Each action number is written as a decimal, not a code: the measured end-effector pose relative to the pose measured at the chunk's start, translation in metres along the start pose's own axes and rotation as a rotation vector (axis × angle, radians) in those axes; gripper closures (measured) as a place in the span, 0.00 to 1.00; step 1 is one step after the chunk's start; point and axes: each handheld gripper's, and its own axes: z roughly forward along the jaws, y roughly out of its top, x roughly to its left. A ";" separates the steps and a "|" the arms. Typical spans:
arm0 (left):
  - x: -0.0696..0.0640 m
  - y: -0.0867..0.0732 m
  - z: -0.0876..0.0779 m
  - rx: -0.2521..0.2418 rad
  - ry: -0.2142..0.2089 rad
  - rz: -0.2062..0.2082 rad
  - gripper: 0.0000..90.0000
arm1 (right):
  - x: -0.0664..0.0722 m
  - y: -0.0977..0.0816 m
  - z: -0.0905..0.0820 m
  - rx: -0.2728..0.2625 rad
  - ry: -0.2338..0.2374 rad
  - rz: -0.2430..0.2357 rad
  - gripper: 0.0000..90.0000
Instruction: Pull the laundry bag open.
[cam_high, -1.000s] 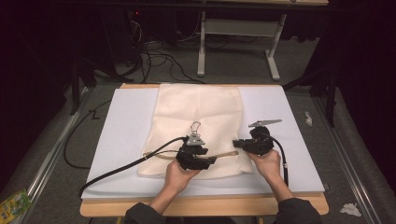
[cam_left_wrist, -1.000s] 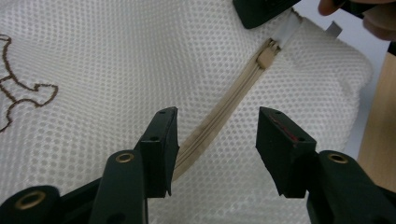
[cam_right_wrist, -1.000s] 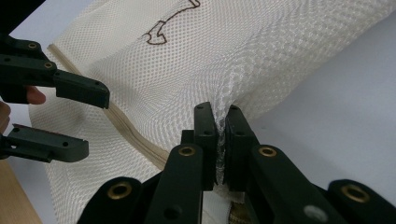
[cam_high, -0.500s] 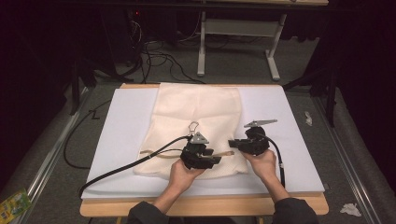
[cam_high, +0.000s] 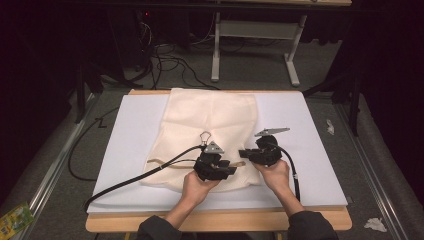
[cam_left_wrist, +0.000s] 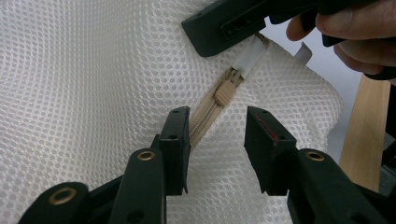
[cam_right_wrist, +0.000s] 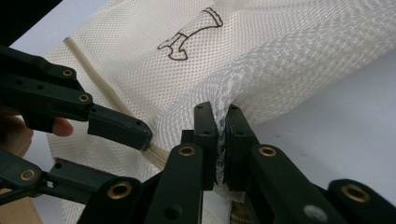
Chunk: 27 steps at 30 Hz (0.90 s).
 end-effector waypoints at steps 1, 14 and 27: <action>0.000 0.000 0.001 0.000 0.004 0.002 0.68 | 0.000 0.000 0.000 -0.002 0.001 0.001 0.97; 0.001 -0.002 0.006 -0.013 -0.004 -0.012 0.69 | 0.003 -0.001 0.004 -0.027 0.026 0.012 0.97; 0.003 -0.002 0.011 -0.037 -0.019 -0.033 0.73 | 0.009 0.001 0.007 -0.035 0.028 0.003 0.97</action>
